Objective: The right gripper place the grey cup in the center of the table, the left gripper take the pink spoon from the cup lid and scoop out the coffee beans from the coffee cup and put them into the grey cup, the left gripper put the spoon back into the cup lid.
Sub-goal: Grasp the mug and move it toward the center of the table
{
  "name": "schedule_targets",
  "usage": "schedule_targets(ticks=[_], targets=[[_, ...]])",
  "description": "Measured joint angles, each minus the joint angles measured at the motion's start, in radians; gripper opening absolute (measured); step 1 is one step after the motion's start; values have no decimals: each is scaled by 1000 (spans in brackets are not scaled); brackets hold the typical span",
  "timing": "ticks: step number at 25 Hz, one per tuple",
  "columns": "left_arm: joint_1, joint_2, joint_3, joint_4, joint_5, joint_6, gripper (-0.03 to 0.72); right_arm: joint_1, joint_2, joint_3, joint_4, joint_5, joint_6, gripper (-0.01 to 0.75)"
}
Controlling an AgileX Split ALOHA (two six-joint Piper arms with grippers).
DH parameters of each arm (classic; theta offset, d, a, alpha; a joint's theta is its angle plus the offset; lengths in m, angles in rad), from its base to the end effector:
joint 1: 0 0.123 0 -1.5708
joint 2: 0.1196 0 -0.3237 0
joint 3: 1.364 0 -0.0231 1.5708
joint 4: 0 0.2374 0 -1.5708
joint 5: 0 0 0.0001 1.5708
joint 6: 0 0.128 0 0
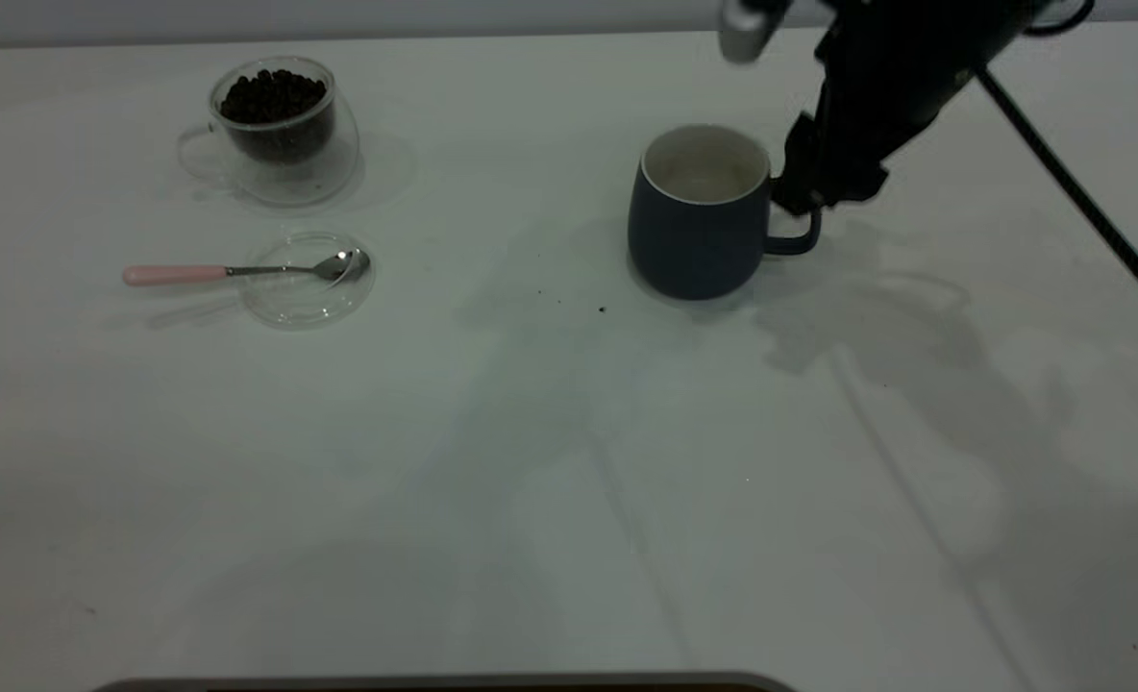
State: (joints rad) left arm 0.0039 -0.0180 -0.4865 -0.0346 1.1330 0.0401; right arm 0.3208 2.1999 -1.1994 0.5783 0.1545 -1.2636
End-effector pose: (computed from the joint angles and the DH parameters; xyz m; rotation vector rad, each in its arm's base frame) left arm -0.0282 -0.0041 0.2414 0.0414 2.1112 -0.0156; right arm 0.4216 0.1515 0.0761 -1.2894 2.2668 -0.0216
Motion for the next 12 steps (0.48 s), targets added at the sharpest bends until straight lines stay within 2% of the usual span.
schedule_targets(ticks=[6, 12], targets=[[0, 0, 0, 0, 0, 0, 586, 7, 68, -11, 0, -27, -22, 591], [0, 0, 0, 0, 0, 0, 586, 61, 120, -64, 2, -43, -22, 591]])
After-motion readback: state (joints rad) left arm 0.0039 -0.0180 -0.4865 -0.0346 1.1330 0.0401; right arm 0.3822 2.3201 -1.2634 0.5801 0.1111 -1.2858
